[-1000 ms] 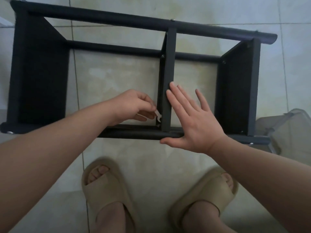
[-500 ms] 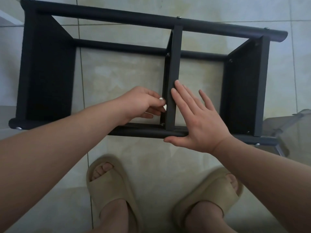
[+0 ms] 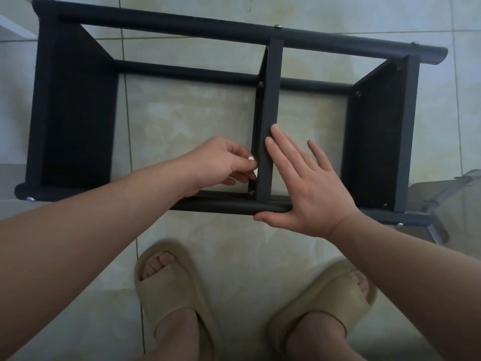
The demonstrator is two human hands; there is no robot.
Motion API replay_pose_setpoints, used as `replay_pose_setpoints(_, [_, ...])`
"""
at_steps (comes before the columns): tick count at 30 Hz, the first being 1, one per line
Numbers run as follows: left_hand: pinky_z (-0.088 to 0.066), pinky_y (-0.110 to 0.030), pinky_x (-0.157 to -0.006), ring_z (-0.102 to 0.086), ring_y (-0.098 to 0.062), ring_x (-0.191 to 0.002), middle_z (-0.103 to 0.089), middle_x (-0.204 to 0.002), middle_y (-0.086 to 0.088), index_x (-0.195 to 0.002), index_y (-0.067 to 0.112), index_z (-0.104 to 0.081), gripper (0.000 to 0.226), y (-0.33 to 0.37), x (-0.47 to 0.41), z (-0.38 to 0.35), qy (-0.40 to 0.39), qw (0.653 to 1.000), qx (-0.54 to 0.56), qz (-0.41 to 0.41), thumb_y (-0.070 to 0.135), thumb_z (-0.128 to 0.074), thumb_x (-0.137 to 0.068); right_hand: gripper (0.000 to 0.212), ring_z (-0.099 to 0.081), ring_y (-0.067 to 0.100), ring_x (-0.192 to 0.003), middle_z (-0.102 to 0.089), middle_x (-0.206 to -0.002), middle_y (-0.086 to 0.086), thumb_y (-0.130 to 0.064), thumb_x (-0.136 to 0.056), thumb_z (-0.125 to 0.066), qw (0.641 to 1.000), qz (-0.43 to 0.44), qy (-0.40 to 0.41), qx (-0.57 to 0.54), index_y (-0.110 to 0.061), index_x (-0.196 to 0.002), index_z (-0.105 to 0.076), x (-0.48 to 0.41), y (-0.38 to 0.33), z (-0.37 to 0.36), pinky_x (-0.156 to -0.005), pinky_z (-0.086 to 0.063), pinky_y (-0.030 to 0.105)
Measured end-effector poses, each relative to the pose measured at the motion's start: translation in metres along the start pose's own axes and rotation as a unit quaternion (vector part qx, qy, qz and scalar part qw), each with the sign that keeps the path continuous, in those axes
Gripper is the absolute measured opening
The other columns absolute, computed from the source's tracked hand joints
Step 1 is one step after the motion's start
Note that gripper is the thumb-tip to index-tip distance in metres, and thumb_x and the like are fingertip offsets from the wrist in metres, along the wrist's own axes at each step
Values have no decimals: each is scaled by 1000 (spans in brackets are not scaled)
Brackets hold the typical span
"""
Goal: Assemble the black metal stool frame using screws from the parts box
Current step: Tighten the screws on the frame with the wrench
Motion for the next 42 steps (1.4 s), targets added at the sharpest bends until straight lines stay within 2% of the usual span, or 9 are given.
replay_pose_setpoints(7, [-52,-28,-80,-70,-10,-79,-77,-82,2,-95,13,-71,9,-3,1,0,-3,1000,6,9,19,-66,-95,116,-5,20,-157,5,-170,3,-86,-80,-39,1000,0,-4,-2,-11,-162,-7,-1,0,-1,-124,-14,54])
replay_pose_setpoints(17, [-52,-30,-82,-70,-10,-80,-77,-85,1,-91,15,-69,9,3,4,-1,5,1000,17,-11,19,-64,-97,115,-9,21,-157,4,-170,4,-86,-80,-40,1000,3,-1,-7,-10,-162,-8,0,0,0,-124,-16,53])
replay_pose_setpoints(20, [-52,-28,-80,-70,-10,-81,-77,-85,1,-91,15,-70,9,1,4,-2,-3,1000,6,-6,20,-64,-96,116,-10,21,-157,5,-170,3,-86,-80,-40,1000,3,-3,-9,-10,-162,-8,0,0,0,-124,-16,53])
replay_pose_setpoints(28, [-53,-26,-73,-71,-9,-71,-76,-76,1,-90,11,-66,11,-9,3,-6,-21,997,69,29,16,-61,-98,116,-14,21,-156,4,-170,3,-86,-80,-39,1000,4,-1,-10,-10,-162,-9,0,-1,0,-124,-17,53])
replay_pose_setpoints(36, [-54,-17,-68,-66,-6,-68,-73,-69,5,-84,12,-65,20,-7,5,-8,-42,999,1,17,11,-55,-101,116,-17,22,-155,4,-170,3,-85,-80,-43,1000,5,4,-11,-11,-162,-9,0,0,-1,-123,-19,53])
replay_pose_setpoints(42, [-52,-15,-69,-64,-5,-68,-71,-75,2,-83,11,-63,21,-6,8,-7,-60,997,-53,-3,8,-54,-101,116,-21,23,-154,3,-170,3,-85,-80,-44,1000,6,11,-11,-11,-162,-9,1,0,-1,-122,-21,54])
Point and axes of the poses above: each hand's wrist, its own x-axis away from the middle knuckle, its own z-axis out of the back of the hand, y = z × x, the point moved 10 cm from there along -x, towards the middle knuckle
